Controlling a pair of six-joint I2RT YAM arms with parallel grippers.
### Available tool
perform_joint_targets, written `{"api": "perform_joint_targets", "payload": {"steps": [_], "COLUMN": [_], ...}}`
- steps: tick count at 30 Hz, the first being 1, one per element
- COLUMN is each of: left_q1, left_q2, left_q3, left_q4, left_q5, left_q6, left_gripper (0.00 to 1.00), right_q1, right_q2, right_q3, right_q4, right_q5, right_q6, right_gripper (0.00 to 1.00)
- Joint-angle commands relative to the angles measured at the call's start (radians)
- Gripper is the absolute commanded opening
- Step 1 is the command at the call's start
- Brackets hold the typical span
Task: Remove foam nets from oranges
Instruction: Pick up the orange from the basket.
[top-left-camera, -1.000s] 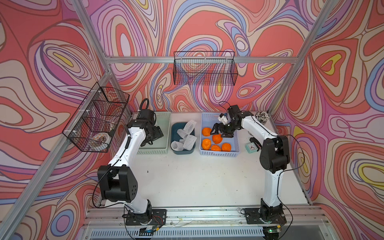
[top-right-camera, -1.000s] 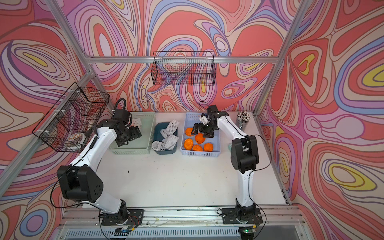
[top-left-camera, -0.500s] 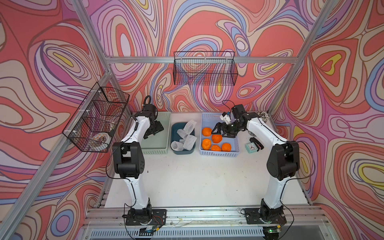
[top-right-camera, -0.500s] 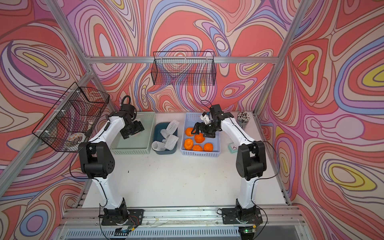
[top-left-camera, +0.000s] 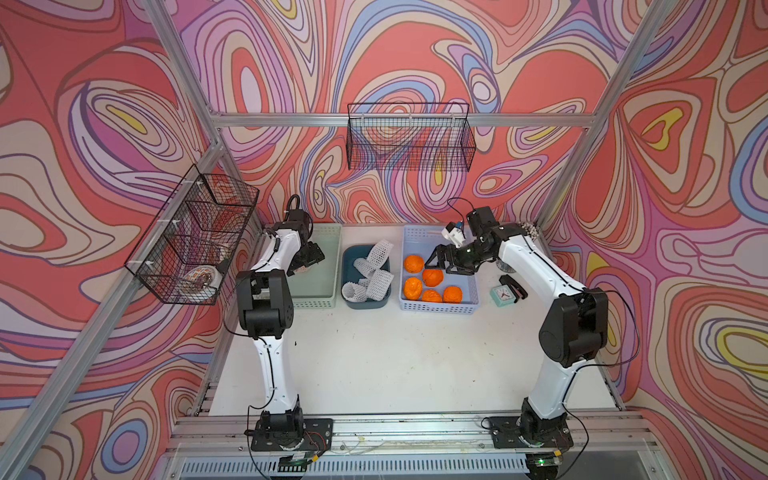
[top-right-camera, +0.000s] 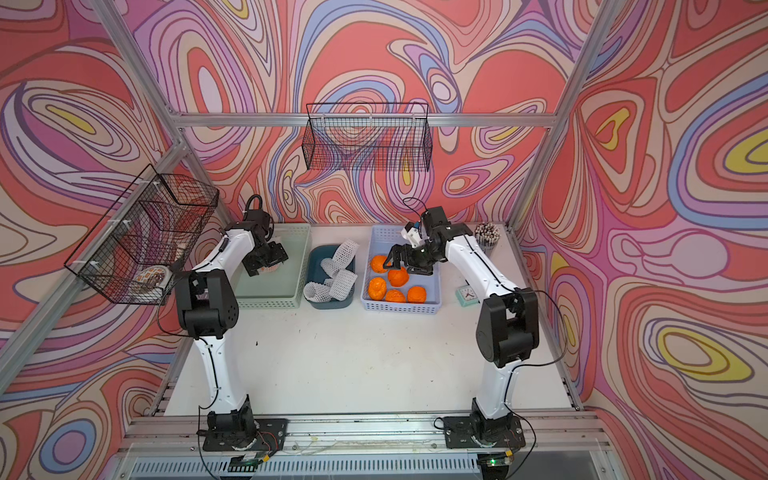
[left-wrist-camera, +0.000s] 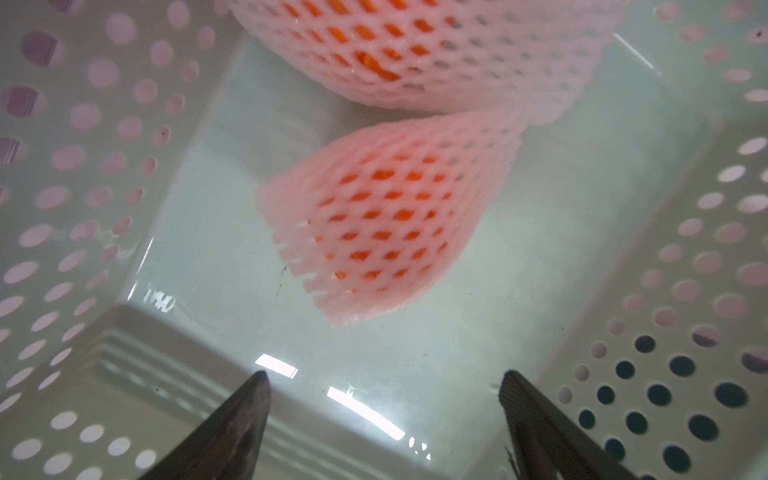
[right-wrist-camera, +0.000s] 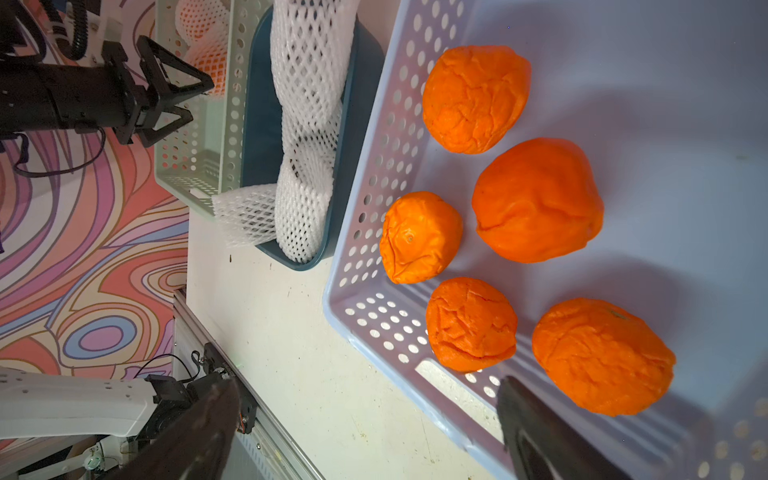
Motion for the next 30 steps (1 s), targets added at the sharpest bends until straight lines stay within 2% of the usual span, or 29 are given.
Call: {"api": "perform_joint_targets", "payload": {"steps": [1,8,20,30], "left_q1": [0.007,0.022,0.03,0.038], "left_q2": [0.043,0.113,0.244,0.282], "left_q3": [0.058,0.123,0.317,0.353], "left_q4": [-0.006,-0.015,-0.105,-0.147], "left_q5": [-0.019,-0.032,-0.063,-0.066], "left_q6": [0.022,0.02,0.039,0.035], "left_gripper": [0.89,0.88,0.87,0.83], "right_q1": [-0.002,-0.003,-0.003,-0.002], "right_q2": [-0.017,0.004,0.0,0.007], "right_q3": [-0.008,0.003,-0.007,-0.002], "right_q4": [-0.031,-0.047,-0.053,-0.063], "right_q5": [-0.003,-0.007,-0.009,-0.004], "right_q6": [-0.036,-0.059,-0.08,-0.086], "right_gripper": [0.98,0.98,0.98,0.98]}}
